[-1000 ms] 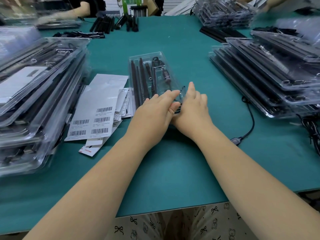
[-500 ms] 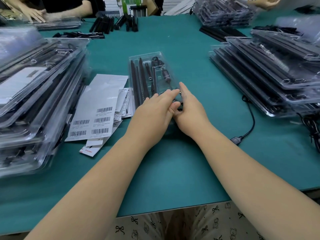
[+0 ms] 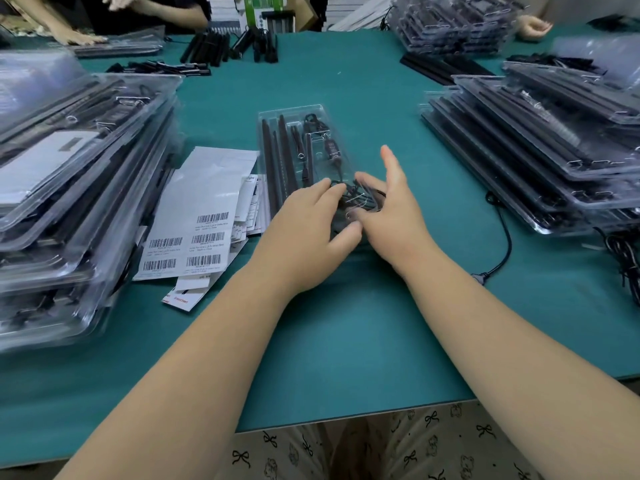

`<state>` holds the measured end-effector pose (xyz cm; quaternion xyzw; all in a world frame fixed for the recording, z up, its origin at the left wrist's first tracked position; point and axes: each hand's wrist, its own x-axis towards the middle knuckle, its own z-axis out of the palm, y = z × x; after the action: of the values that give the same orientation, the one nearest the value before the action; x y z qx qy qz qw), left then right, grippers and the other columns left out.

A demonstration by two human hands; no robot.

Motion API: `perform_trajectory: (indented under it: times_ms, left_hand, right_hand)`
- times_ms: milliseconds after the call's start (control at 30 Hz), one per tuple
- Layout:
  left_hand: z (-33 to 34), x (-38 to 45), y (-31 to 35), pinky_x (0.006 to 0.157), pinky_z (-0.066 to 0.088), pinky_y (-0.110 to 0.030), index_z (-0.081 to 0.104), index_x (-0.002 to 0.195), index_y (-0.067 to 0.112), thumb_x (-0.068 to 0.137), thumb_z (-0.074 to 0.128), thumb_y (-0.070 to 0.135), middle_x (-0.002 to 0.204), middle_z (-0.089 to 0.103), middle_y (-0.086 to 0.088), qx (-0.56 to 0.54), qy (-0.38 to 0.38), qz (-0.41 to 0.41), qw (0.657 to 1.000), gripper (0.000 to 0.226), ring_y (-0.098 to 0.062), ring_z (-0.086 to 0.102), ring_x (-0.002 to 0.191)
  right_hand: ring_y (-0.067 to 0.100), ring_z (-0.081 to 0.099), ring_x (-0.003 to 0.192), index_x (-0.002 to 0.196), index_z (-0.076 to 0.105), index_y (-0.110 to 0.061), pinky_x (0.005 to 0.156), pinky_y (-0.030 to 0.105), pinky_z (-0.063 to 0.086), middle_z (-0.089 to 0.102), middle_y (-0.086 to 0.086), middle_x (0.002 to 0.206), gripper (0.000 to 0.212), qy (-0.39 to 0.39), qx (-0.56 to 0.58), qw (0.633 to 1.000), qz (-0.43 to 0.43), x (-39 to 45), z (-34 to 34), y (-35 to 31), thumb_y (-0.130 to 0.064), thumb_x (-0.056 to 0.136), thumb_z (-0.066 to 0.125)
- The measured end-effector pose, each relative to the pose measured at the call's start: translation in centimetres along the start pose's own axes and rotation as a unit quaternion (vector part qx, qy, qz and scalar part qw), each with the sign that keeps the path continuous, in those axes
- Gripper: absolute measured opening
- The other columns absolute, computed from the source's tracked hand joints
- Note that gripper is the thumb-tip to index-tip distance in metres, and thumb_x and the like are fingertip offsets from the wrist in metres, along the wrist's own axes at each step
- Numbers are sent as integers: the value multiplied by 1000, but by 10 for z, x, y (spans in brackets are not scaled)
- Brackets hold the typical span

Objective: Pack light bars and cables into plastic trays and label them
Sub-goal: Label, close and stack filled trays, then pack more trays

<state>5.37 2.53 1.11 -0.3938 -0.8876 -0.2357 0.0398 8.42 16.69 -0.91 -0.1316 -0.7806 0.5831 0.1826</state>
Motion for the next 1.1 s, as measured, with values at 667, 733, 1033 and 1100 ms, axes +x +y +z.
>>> perform_trajectory:
  times_ms: [667, 733, 1033, 1100]
  left_hand:
    - [1, 4, -5, 110, 10, -22, 28, 148, 7, 99, 41, 39, 155, 28, -7, 47, -21, 7, 999, 59, -21, 23, 140]
    - [4, 5, -4, 114, 8, -28, 24, 149, 9, 99, 40, 41, 157, 24, -6, 64, -26, 3, 998, 62, -22, 19, 142]
    - [4, 12, -1, 104, 35, -49, 46, 135, 25, 83, 69, 33, 134, 54, 4, -12, 38, -87, 995, 58, -23, 45, 125]
    - [4, 16, 0, 99, 40, -45, 51, 128, 28, 80, 71, 32, 129, 57, 5, 0, 49, -109, 993, 52, -24, 51, 120]
  right_hand:
    - [10, 57, 109, 122, 61, -17, 100, 30, 43, 64, -5, 116, 40, 95, -80, 992, -8, 5, -2, 0, -13, 83, 68]
    - [5, 57, 106, 119, 61, -20, 99, 28, 44, 62, -11, 110, 39, 103, -51, 993, -23, 5, -2, -1, -8, 82, 68]
    - [6, 57, 91, 105, 50, -24, 77, 17, 46, 57, -12, 95, 24, 87, -19, 996, 21, 9, 1, 1, -23, 86, 65]
    - [16, 55, 100, 104, 48, -21, 87, 30, 44, 56, -6, 98, 18, 69, -77, 994, 14, 11, 6, 2, -29, 92, 58]
